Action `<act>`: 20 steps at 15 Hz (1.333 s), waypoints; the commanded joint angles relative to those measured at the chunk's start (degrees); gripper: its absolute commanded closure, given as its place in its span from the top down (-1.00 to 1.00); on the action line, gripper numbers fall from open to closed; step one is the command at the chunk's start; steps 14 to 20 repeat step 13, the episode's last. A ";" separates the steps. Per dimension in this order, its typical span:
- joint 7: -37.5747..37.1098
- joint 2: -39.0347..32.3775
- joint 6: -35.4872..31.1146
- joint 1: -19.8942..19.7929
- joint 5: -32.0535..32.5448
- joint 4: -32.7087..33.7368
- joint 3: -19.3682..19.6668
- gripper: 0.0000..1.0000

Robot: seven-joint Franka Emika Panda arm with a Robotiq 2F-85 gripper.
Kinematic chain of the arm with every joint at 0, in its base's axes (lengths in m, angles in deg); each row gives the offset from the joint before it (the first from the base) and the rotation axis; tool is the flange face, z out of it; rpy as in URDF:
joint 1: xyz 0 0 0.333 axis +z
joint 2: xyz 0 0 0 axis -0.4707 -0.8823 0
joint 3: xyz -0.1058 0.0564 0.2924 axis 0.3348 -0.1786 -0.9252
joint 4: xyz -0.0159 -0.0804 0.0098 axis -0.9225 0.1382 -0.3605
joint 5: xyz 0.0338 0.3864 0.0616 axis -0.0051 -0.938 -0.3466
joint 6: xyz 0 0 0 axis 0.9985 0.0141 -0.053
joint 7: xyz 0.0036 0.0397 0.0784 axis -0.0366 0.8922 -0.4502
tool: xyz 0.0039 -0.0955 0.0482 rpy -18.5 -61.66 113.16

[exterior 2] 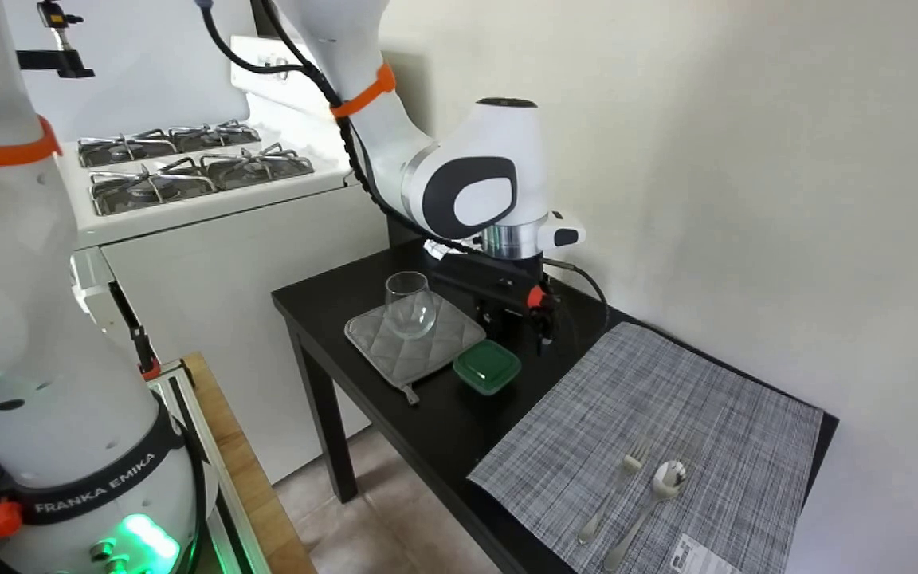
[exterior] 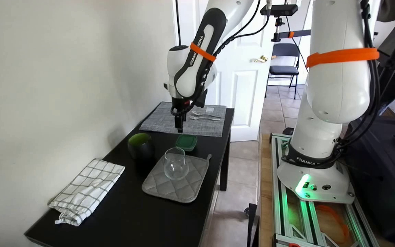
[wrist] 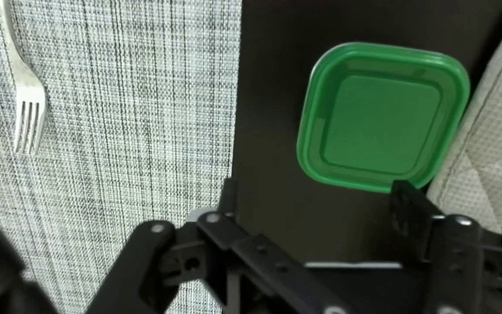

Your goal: Put the green lid on the clear container.

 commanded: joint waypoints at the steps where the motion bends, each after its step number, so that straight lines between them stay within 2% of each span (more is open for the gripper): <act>1: -5.51 8.79 4.76 2.06 2.45 -3.88 0.37 1.00; 4: -13.09 15.58 12.12 3.05 6.51 -4.92 -0.13 1.00; 9: -24.60 24.16 22.57 2.36 8.84 -5.55 -3.23 1.00; 10: -20.13 19.91 20.21 2.58 7.01 -3.08 -2.22 1.00; 13: -22.58 22.80 22.30 2.49 7.32 -3.77 -3.02 1.00; 20: -22.58 22.80 22.30 2.49 7.32 -3.77 -3.02 1.00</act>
